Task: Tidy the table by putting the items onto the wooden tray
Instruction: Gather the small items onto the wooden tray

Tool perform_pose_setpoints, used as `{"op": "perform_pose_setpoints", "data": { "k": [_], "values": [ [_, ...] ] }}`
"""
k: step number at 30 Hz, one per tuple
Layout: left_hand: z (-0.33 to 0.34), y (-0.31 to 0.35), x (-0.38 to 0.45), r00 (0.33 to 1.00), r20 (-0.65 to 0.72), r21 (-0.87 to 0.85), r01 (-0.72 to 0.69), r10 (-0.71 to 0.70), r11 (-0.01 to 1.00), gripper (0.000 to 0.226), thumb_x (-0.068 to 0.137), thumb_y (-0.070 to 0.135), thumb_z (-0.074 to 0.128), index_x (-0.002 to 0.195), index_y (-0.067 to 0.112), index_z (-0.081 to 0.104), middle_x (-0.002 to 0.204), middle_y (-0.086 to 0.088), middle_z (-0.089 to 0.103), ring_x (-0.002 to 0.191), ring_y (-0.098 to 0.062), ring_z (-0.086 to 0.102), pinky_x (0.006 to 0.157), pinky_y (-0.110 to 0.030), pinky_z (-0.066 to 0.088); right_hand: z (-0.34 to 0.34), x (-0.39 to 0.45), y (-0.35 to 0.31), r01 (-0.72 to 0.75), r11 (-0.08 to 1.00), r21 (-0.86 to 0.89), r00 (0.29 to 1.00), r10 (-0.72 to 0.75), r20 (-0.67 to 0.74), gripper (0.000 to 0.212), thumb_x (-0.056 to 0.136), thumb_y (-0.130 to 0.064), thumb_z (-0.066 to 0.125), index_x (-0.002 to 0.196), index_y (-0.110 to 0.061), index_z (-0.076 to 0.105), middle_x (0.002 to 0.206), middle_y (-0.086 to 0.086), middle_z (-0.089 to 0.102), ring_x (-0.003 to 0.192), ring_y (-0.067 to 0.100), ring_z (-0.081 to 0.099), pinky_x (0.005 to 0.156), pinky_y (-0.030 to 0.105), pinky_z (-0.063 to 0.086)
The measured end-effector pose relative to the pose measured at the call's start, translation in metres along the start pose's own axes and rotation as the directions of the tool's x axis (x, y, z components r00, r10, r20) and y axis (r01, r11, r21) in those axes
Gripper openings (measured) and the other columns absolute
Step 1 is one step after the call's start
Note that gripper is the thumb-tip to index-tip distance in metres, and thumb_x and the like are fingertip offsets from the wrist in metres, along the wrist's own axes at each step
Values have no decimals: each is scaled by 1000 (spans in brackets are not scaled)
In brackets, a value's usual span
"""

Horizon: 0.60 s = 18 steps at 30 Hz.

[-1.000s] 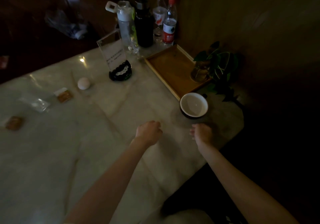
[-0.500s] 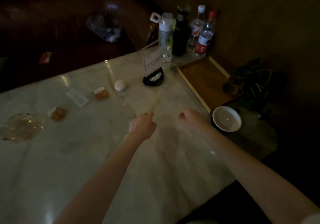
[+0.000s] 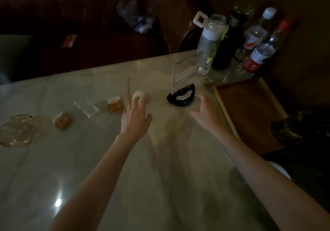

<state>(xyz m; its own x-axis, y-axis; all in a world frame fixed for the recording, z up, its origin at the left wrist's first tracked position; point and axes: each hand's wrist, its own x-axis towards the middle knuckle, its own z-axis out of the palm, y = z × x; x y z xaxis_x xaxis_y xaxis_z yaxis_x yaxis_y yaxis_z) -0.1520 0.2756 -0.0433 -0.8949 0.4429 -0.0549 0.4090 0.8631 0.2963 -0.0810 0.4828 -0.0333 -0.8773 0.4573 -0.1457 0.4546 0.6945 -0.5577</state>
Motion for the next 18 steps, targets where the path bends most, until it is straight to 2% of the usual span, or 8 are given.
{"op": "perform_pose_setpoints", "data": {
  "k": [4, 6, 8, 10, 12, 18],
  "values": [
    [19, -18, 28, 998, -10, -21, 70, -70, 997, 61, 90, 28, 49, 140, 6, 21, 148, -22, 21, 132, -37, 27, 105, -44, 30, 25, 30, 4, -10, 981, 194, 999, 19, -43, 97, 67, -34, 79, 142, -9, 24, 146, 10, 34, 136, 25, 28, 104, 25, 24],
    [28, -22, 40, 994, 3, -60, 109, -109, 992, 66, 91, 28, 48, 143, 6, 14, 150, -23, 14, 137, -37, 18, 109, -43, 24, 39, 44, 8, -3, 970, 241, 996, 25, -89, 106, 59, -38, 83, 141, -8, 23, 145, 12, 33, 136, 27, 28, 110, 31, 25],
    [35, -21, 50, 987, 5, -108, 158, -159, 981, 67, 92, 29, 47, 143, 6, 11, 152, -22, 11, 138, -36, 16, 109, -42, 24, 53, 53, 9, -31, 961, 273, 992, 64, -113, 116, 54, -43, 84, 142, -5, 18, 147, 14, 28, 138, 29, 24, 114, 44, 27],
    [43, -19, 59, 984, -26, -127, 172, -177, 977, 65, 93, 31, 46, 143, 3, 14, 151, -23, 15, 137, -36, 19, 109, -41, 24, 64, 59, 8, -47, 955, 294, 989, 85, -117, 127, 52, -45, 85, 145, -5, 8, 152, 15, 18, 142, 29, 15, 115, 49, 25],
    [52, -17, 64, 979, -54, -149, 185, -194, 971, 62, 93, 31, 46, 142, 3, 20, 149, -22, 21, 136, -35, 22, 109, -41, 26, 72, 64, 9, -52, 948, 313, 987, 96, -127, 134, 52, -45, 86, 146, -6, -1, 155, 13, 10, 144, 27, 9, 117, 47, 21],
    [62, -21, 67, 965, -113, -246, 205, -238, 947, 48, 93, 21, 48, 137, 9, 34, 145, -22, 30, 130, -36, 31, 99, -44, 36, 91, 74, 5, -70, 948, 312, 971, 137, -196, 139, 47, -51, 85, 147, -5, -1, 155, 14, 11, 143, 27, 12, 116, 35, 15]
  ]
}}
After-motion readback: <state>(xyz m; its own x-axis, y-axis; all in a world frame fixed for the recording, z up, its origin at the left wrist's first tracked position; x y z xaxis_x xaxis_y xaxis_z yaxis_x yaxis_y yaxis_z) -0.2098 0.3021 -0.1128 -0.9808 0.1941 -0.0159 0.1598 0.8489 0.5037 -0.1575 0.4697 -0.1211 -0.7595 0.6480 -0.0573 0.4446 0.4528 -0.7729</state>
